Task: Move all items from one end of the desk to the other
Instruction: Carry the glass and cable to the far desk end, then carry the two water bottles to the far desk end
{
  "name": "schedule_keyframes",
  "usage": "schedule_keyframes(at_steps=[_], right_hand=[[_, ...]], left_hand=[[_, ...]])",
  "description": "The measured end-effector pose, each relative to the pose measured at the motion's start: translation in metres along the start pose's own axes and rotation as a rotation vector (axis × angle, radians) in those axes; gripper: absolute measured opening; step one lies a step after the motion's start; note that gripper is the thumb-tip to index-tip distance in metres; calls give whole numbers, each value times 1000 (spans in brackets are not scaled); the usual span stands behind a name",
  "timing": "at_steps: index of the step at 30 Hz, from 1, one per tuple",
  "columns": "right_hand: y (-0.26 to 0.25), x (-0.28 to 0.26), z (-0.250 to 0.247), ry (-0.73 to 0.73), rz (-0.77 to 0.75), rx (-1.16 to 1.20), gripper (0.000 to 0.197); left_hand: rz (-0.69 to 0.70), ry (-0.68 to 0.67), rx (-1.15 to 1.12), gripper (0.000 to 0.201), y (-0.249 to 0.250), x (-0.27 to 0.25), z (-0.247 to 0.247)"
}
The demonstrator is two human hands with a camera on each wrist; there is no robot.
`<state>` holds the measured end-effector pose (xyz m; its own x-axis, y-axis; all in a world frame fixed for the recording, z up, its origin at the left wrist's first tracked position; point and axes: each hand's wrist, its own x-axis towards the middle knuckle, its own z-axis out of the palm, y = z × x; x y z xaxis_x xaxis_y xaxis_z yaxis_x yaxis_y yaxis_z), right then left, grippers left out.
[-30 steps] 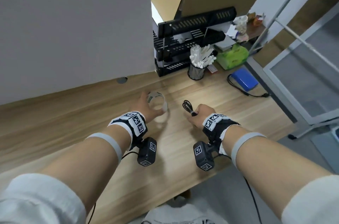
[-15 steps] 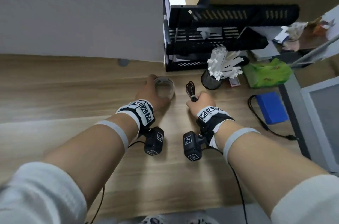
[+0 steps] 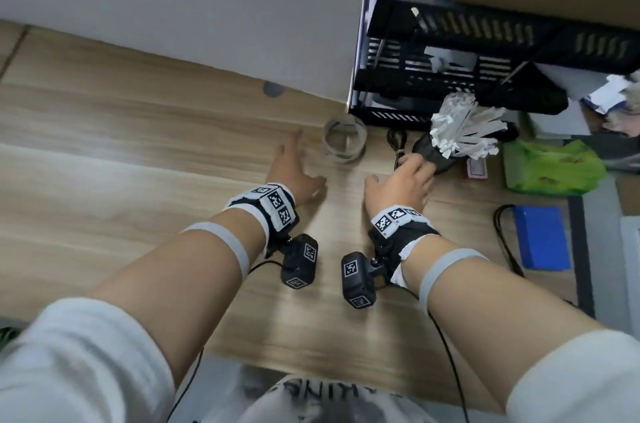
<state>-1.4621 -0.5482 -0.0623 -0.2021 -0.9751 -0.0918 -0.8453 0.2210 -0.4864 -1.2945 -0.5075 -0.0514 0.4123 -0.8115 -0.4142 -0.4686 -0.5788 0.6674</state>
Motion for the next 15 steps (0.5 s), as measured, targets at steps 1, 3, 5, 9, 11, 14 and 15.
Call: schedule_keyframes(at_steps=[1, 3, 5, 9, 11, 14, 15], right_hand=[[-6, -6, -2, 19, -6, -20, 49], [-25, -23, -4, 28, -41, -27, 47], [-44, -40, -3, -10, -77, 27, 45], [-95, -115, 10, -216, -284, 183, 37], [-112, -152, 17, -288, -385, 228, 32], [-124, -187, 28, -373, -445, 245, 26], [-132, -217, 36, -426, -483, 233, 24]], left_hand=[[-3, 10, 0, 98, -6, -6, -7], [-25, 51, 0, 91, -22, -22, -30], [-68, 91, -30, 87, -39, -40, -53], [-136, 224, -74, 78, -107, -99, -116], [-157, 262, -87, 73, -138, -127, -138], [-180, 276, -97, 67, -162, -161, -164], [-211, 300, -98, 65, -184, -185, -179]])
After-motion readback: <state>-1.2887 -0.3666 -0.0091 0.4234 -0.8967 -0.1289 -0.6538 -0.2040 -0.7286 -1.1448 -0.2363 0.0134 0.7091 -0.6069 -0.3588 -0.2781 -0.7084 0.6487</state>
